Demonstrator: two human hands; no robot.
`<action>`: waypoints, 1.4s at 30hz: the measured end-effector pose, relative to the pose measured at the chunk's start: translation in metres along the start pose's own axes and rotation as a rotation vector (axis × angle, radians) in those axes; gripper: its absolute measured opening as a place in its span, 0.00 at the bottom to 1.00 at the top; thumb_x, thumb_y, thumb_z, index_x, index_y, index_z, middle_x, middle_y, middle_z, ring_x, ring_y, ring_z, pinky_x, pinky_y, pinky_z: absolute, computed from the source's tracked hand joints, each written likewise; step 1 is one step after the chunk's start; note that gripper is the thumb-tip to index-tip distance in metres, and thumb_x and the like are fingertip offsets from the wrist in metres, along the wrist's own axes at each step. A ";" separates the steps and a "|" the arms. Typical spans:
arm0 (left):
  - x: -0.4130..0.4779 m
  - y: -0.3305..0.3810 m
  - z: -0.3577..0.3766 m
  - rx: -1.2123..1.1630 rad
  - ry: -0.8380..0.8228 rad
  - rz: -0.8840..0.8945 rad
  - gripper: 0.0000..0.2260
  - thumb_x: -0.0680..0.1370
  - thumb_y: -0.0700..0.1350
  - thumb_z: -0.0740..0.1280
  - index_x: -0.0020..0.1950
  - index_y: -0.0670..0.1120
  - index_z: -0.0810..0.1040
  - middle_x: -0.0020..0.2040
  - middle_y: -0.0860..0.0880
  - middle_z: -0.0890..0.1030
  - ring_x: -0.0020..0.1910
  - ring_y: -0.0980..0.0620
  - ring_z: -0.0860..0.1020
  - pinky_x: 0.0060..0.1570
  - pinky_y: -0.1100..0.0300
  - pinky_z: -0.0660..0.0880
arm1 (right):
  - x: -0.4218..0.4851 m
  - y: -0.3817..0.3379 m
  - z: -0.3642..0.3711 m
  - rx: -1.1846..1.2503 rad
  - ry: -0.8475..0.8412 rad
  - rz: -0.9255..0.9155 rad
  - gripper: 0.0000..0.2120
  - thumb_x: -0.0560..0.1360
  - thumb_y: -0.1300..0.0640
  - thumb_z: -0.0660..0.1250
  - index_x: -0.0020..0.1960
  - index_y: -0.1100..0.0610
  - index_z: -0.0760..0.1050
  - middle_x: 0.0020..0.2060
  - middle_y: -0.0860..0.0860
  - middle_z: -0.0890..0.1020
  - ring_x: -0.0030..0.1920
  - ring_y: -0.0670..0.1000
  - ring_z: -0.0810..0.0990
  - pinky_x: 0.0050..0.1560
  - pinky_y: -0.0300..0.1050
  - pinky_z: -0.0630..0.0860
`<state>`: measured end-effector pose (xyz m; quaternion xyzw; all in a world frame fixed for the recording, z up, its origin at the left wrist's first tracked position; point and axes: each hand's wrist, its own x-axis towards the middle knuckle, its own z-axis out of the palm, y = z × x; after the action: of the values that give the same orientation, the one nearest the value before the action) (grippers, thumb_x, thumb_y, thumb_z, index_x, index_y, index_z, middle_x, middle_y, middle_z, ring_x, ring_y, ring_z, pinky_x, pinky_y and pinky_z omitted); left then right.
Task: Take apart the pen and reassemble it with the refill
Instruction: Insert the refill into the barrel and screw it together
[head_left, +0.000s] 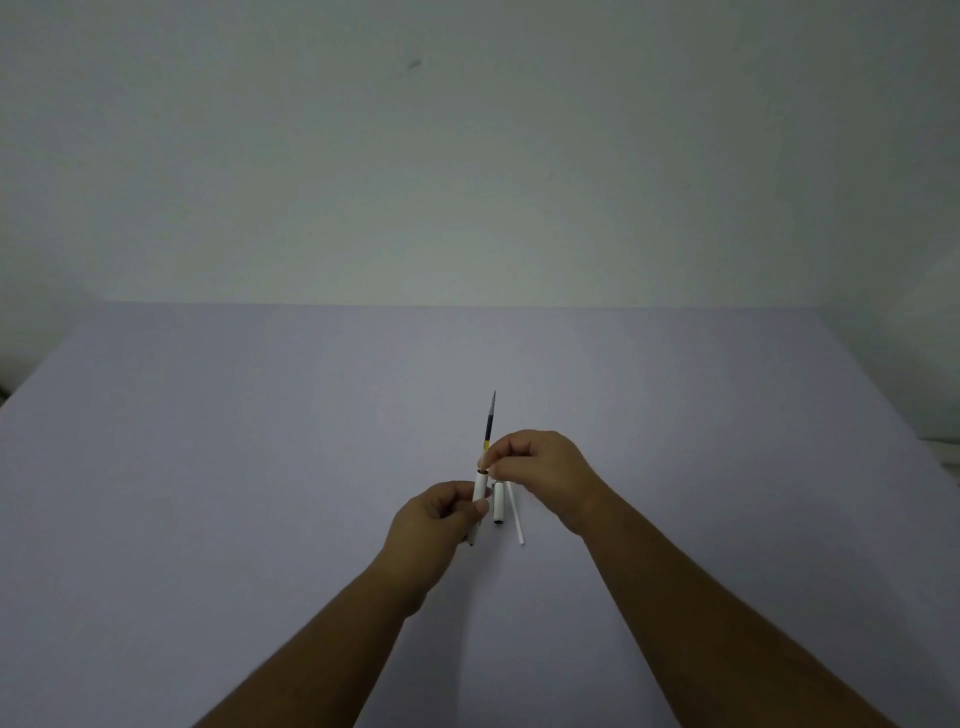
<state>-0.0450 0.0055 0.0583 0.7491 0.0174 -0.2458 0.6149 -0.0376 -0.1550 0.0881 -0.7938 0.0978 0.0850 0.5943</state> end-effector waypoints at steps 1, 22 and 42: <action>0.000 0.000 0.000 0.005 -0.001 0.010 0.06 0.76 0.45 0.67 0.46 0.55 0.82 0.45 0.52 0.84 0.46 0.50 0.80 0.48 0.58 0.78 | 0.000 0.001 -0.002 0.015 0.017 0.001 0.12 0.68 0.65 0.67 0.35 0.49 0.81 0.36 0.43 0.84 0.41 0.41 0.81 0.41 0.33 0.74; 0.020 -0.007 -0.010 -0.044 -0.014 0.009 0.07 0.76 0.43 0.67 0.49 0.55 0.81 0.47 0.55 0.84 0.46 0.62 0.81 0.44 0.70 0.76 | 0.043 0.116 -0.020 -0.794 0.165 0.148 0.14 0.76 0.57 0.62 0.60 0.56 0.76 0.56 0.57 0.79 0.57 0.56 0.76 0.56 0.46 0.73; 0.008 0.013 -0.004 -0.029 -0.022 0.015 0.07 0.76 0.46 0.67 0.44 0.59 0.81 0.46 0.49 0.83 0.46 0.48 0.80 0.38 0.66 0.77 | 0.032 -0.039 -0.018 0.657 0.220 0.021 0.06 0.75 0.64 0.65 0.48 0.55 0.77 0.41 0.52 0.85 0.38 0.49 0.83 0.36 0.39 0.78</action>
<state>-0.0320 0.0042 0.0672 0.7376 0.0085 -0.2493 0.6275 0.0039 -0.1630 0.1208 -0.5633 0.1914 -0.0310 0.8032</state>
